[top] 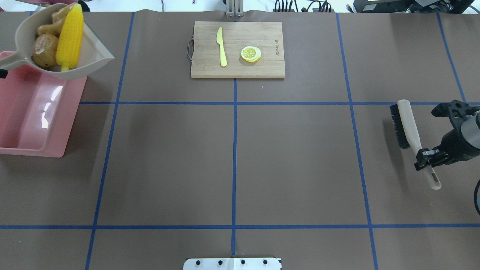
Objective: Sweep and dump trash into bin
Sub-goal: 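Lift the dustpan over the pink bin with the left while the right returns the brush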
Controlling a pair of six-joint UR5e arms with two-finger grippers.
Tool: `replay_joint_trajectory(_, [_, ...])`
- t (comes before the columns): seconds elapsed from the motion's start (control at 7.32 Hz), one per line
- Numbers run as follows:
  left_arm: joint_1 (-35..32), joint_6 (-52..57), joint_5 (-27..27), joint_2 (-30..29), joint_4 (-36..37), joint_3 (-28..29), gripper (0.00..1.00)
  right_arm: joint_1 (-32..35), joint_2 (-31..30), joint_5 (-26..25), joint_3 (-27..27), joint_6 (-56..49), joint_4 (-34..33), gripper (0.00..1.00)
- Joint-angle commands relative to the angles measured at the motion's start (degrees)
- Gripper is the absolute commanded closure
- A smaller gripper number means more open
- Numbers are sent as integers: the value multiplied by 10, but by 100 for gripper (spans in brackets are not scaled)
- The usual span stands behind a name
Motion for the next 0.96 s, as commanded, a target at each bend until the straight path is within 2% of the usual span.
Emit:
replay_joint_trajectory(0.0, [-50, 2, -68, 58, 4, -4, 100, -1, -34, -5, -33, 0, 73, 100])
replay_joint_trajectory(0.14, [-63, 35, -79, 65, 10, -2, 100, -2, -34, -5, -35, 0, 72, 100])
replay_joint_trajectory(0.27, [-98, 82, -128, 81, 59, -19, 100, -4, -32, -5, -38, 0, 71, 100])
replay_joint_trajectory(0.55, [-143, 297, -129, 88, 171, -15, 100, -9, -26, -4, -42, 4, 70, 100])
replay_joint_trajectory(0.68, [-147, 338, -127, 88, 210, -15, 100, -19, -19, -3, -44, 4, 65, 100])
replay_joint_trajectory(0.82, [-147, 342, -89, 88, 219, -12, 100, -20, -14, 1, -45, 6, 64, 100])
